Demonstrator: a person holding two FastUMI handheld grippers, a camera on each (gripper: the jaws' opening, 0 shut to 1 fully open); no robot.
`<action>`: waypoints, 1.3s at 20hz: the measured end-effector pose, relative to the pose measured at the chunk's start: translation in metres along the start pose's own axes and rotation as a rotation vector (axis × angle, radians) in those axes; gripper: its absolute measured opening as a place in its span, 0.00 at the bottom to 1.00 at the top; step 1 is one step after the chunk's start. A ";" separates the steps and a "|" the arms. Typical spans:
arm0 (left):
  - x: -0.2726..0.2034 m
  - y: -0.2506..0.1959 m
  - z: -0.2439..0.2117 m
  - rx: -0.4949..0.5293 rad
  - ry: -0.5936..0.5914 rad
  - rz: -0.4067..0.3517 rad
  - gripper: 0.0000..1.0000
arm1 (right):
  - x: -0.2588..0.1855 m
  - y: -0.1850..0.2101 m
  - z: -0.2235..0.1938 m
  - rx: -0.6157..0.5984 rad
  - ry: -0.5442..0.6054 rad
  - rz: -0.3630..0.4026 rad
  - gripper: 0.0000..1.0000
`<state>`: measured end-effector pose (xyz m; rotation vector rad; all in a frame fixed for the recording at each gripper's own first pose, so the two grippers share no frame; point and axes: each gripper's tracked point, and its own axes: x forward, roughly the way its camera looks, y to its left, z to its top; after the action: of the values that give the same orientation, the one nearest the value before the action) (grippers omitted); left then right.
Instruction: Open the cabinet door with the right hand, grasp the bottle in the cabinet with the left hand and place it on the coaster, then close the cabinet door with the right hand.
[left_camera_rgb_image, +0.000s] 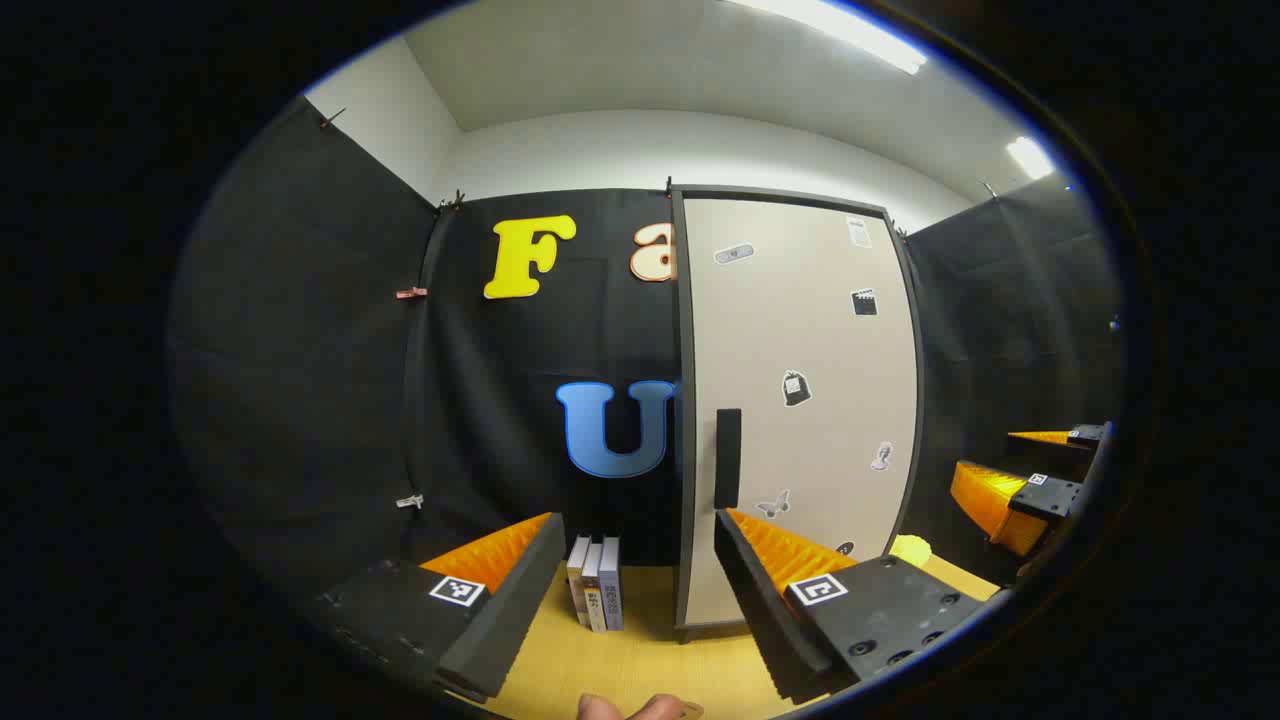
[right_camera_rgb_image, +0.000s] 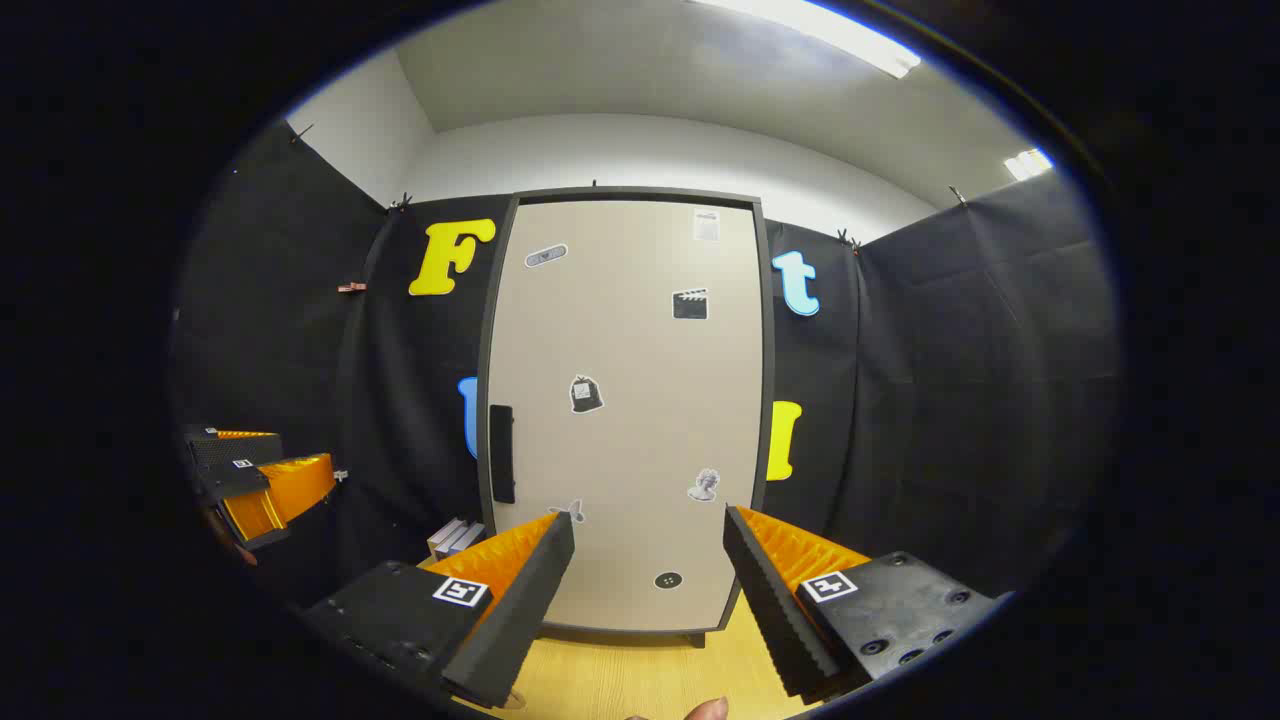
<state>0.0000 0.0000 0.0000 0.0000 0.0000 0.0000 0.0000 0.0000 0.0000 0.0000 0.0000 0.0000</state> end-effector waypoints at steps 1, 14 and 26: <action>0.000 0.003 0.000 0.003 0.002 0.004 0.95 | 0.001 0.002 0.001 0.002 -0.003 0.001 0.97; 0.001 0.014 -0.003 0.015 0.005 0.006 0.95 | 0.002 0.014 0.006 0.012 -0.022 0.008 0.97; -0.006 0.033 -0.004 0.025 -0.004 0.017 0.95 | 0.011 0.051 0.012 0.016 -0.031 0.070 0.97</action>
<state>-0.0064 0.0334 -0.0040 0.0248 -0.0042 0.0171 0.0107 0.0508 0.0118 0.0163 -0.0305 0.0701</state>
